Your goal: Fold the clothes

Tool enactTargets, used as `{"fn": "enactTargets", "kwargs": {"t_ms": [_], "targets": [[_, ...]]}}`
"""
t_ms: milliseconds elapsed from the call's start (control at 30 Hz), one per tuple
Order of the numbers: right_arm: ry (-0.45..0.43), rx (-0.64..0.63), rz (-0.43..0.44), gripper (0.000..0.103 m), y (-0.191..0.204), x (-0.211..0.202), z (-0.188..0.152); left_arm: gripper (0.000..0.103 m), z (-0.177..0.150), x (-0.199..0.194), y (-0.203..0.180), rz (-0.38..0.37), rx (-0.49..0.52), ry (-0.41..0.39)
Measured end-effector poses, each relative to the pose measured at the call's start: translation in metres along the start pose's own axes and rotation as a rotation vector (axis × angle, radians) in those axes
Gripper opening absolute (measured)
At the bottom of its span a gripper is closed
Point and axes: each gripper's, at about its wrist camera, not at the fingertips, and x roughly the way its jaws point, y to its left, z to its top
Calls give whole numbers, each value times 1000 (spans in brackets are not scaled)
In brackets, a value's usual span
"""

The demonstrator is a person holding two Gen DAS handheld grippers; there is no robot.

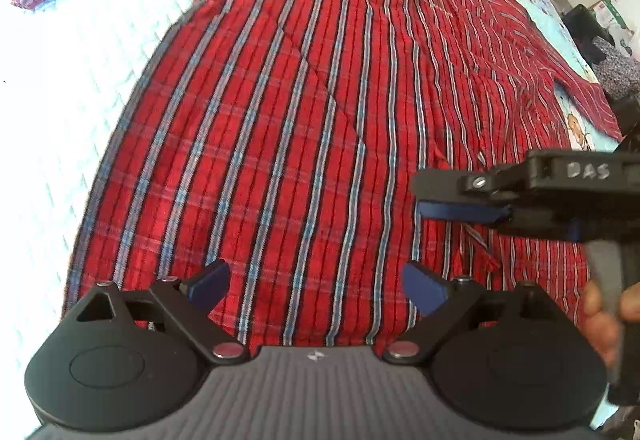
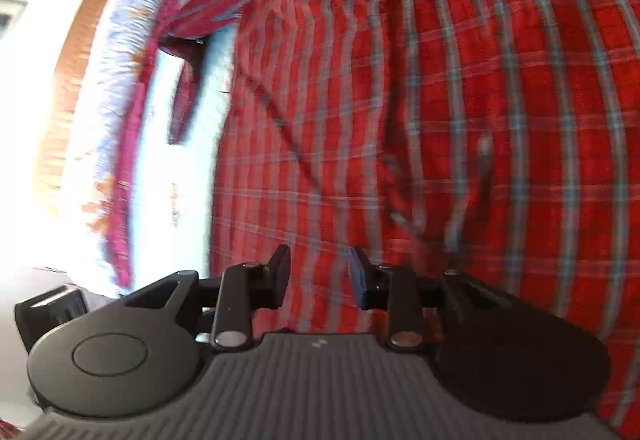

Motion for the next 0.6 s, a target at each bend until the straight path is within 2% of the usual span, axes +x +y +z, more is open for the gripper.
{"fn": "enactTargets", "kwargs": {"t_ms": [100,133,167,233,267,300,367,433,500,600], "targets": [[7,53,22,35,-10,10,-4,96,37,21,-24,16,-9,8],[12,74,18,35,-12,16,-4,96,40,29,-25,24,-10,19],[13,89,18,35,-17,16,-7,96,29,13,-6,32,-12,35],[5,121,26,29,-31,12,-14,96,18,8,3,39,-34,84],[-1,143,29,24,-36,9,-16,98,18,9,3,32,-36,81],[-6,156,28,25,-41,0,-21,102,17,10,4,26,-38,79],[-10,139,-10,25,-43,-11,-24,102,17,10,3,25,-37,82],[-11,121,-23,26,-38,-16,-23,102,17,10,2,25,-36,85],[-18,96,-23,37,-25,-16,-19,102,18,9,3,16,-45,86],[-55,89,50,42,-12,-17,-11,101,21,4,11,-26,-103,97]]}}
